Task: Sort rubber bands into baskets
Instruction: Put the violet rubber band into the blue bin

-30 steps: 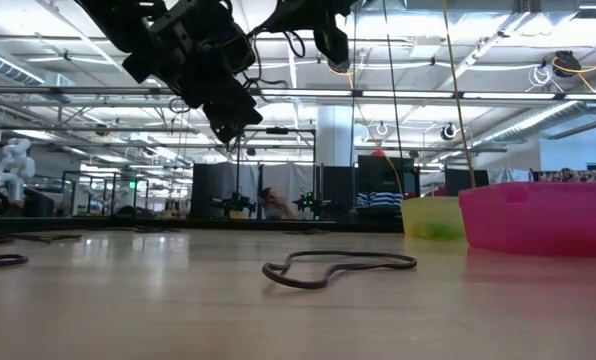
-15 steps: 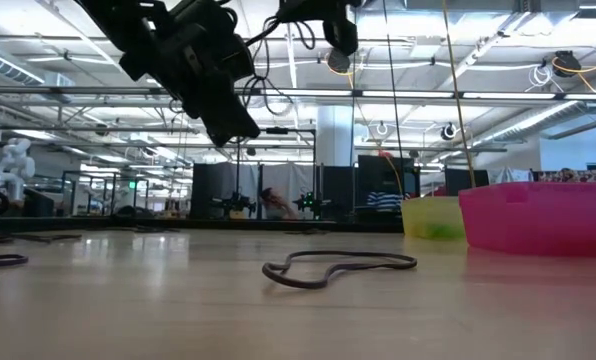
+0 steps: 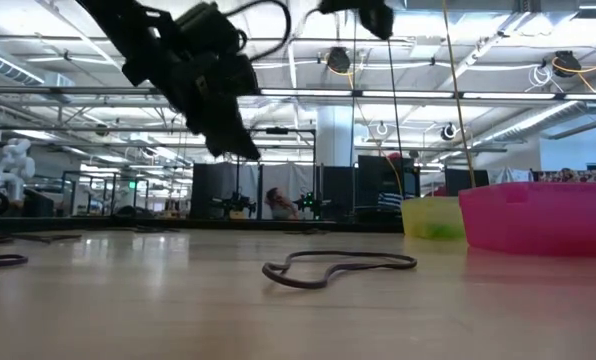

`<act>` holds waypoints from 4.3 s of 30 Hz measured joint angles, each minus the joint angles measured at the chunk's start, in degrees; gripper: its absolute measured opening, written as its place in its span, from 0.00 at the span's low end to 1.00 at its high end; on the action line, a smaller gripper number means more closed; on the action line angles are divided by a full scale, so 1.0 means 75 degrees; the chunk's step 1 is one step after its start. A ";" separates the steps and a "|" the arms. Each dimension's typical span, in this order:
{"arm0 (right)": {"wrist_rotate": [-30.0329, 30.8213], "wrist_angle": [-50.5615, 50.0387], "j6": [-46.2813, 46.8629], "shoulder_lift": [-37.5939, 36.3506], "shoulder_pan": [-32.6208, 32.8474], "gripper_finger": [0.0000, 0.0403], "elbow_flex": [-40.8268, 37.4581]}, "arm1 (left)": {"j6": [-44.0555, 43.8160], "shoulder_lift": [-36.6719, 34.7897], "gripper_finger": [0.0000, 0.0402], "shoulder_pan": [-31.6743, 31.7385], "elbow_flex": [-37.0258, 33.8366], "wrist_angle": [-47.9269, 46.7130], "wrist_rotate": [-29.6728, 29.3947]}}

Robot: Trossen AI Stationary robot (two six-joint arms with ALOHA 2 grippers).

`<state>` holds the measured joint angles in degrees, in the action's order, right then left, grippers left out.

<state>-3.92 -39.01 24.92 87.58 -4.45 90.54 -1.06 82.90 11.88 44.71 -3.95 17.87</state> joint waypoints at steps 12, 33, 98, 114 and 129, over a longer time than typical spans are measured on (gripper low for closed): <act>-0.0010 -0.3363 0.1815 -0.0822 0.1013 0.00 0.0000 | -0.0204 0.0950 0.02 -0.0401 -0.0006 0.0000 0.0265; -0.0668 -0.4148 0.8360 -0.0791 0.5489 0.00 -0.0818 | -0.0161 0.0981 0.20 -0.0477 -0.0003 0.1554 0.0209; 0.4724 0.0353 0.3073 -0.0788 0.5520 0.36 -0.2824 | -0.5933 -0.1376 0.38 -0.3556 0.1230 -0.6091 -0.1605; 0.4408 0.1158 0.1759 -0.0788 0.4281 0.36 -0.2824 | -0.7232 -0.0339 0.38 -0.6055 0.0026 -0.3675 -0.1851; 0.3867 0.0752 0.1574 -0.0788 0.4254 0.36 -0.2824 | -0.8009 0.1303 0.38 -0.6387 0.0017 -0.2364 -0.1869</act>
<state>25.08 -33.37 36.73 81.67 27.46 69.36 -61.13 92.67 -36.02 44.84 -21.68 3.85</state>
